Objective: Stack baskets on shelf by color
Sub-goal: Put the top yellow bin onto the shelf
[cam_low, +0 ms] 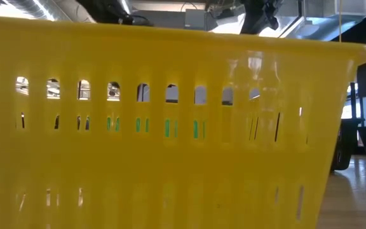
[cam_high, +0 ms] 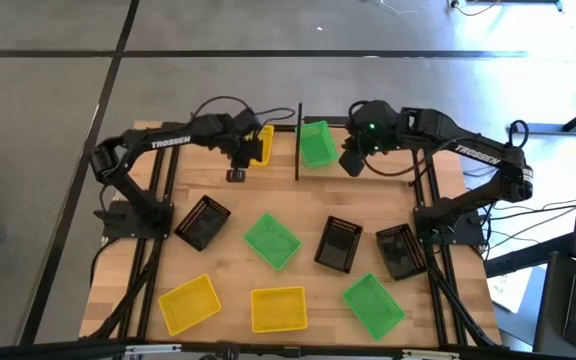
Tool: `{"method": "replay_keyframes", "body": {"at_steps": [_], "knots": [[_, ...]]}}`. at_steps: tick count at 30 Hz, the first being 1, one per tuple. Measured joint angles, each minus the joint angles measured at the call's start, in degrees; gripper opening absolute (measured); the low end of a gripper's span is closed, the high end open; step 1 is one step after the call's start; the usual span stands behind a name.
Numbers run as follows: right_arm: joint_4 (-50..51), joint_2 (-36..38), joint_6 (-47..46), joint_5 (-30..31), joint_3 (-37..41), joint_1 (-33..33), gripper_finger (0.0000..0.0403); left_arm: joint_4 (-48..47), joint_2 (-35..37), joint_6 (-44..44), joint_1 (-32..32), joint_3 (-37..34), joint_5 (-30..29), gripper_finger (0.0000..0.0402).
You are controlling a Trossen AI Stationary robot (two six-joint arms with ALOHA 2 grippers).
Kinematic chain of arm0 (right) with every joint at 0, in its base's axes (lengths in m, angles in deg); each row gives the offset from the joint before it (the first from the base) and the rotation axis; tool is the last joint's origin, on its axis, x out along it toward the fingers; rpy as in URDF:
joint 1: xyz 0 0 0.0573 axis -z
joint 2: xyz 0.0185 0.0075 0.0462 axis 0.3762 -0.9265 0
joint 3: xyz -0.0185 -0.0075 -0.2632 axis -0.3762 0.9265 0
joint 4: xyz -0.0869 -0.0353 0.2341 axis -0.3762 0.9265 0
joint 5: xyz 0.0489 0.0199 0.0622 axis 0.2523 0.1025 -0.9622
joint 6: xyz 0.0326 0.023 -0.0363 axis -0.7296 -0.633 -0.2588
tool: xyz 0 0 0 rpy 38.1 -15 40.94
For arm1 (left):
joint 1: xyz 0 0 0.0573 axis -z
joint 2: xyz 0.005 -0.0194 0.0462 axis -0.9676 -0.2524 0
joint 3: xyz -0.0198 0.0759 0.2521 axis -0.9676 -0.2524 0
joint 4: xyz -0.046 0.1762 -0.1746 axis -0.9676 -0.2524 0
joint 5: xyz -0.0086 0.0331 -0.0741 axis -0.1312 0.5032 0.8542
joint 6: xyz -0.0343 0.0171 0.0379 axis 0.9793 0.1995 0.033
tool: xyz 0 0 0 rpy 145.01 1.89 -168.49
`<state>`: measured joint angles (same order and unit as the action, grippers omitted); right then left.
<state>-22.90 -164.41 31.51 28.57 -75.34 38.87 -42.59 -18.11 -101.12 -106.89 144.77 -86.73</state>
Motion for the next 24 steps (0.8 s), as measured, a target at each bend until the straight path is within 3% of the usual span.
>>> {"method": "replay_keyframes", "body": {"at_steps": [8,24], "knots": [[0.02,0.0,0.04,0.02,0.0,-0.17,0.0082,9.2,0.01,-0.21,-0.15,-6.08,-2.13,0.0066],[0.04,0.0,0.19,0.04,0.0,-0.15,0.0082,15.76,0.02,-0.28,-2.33,-11.23,-6.17,0.0066]]}}
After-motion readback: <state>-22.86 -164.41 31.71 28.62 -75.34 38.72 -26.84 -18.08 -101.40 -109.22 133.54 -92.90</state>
